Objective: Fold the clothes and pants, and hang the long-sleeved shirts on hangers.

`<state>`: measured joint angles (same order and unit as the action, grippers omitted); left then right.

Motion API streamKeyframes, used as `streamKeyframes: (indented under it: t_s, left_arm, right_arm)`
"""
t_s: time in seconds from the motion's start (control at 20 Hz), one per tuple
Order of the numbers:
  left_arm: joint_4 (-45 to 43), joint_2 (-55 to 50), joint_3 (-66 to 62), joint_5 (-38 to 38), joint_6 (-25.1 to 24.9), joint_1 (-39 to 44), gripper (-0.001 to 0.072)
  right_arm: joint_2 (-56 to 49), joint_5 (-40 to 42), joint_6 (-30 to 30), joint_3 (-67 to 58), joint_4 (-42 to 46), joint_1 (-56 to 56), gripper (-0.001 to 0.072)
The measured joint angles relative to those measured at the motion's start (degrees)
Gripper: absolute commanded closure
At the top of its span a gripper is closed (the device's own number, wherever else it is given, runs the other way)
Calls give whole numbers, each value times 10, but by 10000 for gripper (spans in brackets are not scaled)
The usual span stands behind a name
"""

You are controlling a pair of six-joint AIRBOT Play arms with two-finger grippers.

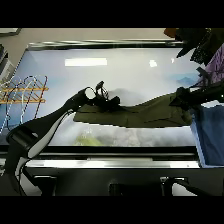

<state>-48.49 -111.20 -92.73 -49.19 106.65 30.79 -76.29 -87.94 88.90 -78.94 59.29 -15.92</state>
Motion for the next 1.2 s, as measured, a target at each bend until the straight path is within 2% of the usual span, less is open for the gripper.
streamKeyframes:
  t_s: [0.4, 0.75, 1.05, 1.2]
  left_arm:
    - [61, -41, -14, 32, 5, 56, 693]
    - [90, -130, -139, 42, 20, 102, 693]
    - [98, -167, -179, 33, 46, 116, 693]
    - [98, -151, -184, 2, 27, 96, 693]
  right_arm:
    - [1, 20, 22, -37, 3, 0, 685]
    - [1, 2, 33, -55, 3, 0, 685]
    - [1, -3, 37, -60, 3, 0, 685]
    - [1, 5, 42, -64, 3, 0, 684]
